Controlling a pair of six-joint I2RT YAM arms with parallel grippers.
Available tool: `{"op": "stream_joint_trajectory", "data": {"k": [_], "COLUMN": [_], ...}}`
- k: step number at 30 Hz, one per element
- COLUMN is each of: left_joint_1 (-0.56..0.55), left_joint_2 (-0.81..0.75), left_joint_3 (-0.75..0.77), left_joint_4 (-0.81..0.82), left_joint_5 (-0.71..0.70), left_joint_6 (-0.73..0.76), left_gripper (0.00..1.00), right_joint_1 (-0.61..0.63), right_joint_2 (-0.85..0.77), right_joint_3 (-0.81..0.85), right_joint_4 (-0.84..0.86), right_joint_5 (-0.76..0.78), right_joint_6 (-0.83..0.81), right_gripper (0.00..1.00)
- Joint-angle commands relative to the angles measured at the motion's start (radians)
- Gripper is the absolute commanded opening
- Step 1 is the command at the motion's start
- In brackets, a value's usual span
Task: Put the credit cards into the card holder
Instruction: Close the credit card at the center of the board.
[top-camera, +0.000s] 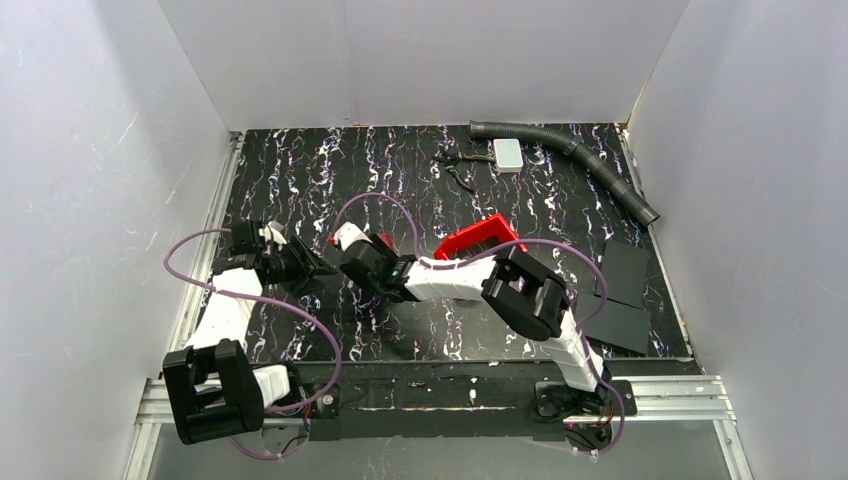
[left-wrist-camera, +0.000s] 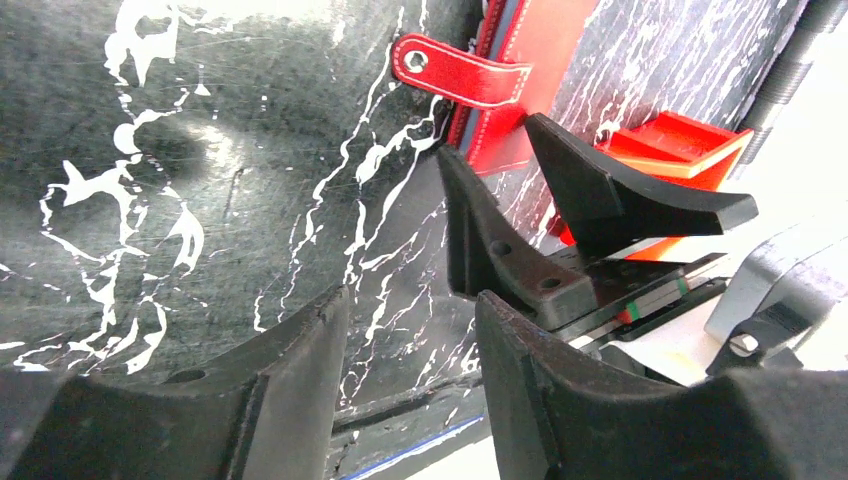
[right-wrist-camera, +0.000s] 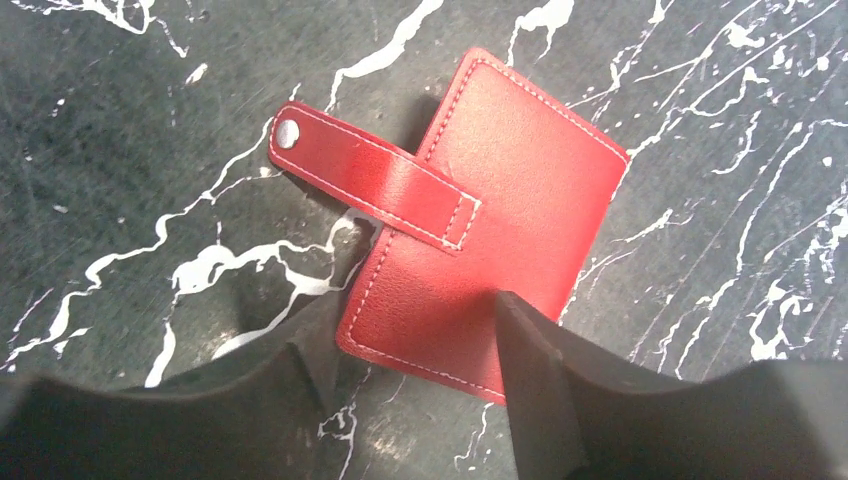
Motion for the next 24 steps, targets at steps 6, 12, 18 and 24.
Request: {"op": "stream_joint_trajectory", "data": {"k": [6, 12, 18, 24], "left_joint_1": [0.038, 0.037, 0.028, -0.018], "left_joint_2": [-0.036, 0.004, 0.072, 0.154], "left_joint_3": [-0.020, -0.034, -0.057, -0.051], "left_joint_4": [-0.021, 0.047, 0.173, 0.304], "left_joint_5": [-0.019, 0.099, 0.240, 0.275], "left_joint_6": [-0.007, -0.031, -0.112, -0.217], "left_gripper": [0.51, 0.51, 0.51, 0.50], "right_joint_1": [-0.036, -0.148, -0.278, -0.400], "right_joint_2": [-0.005, -0.110, -0.164, -0.185], "right_joint_3": [-0.101, -0.215, -0.290, -0.427], "right_joint_4": [0.051, 0.174, 0.298, 0.579], "right_joint_5": [-0.017, -0.318, -0.636, -0.896], "right_joint_6": [0.093, 0.239, 0.383, 0.610], "right_gripper": [0.31, 0.12, 0.04, 0.01]}}
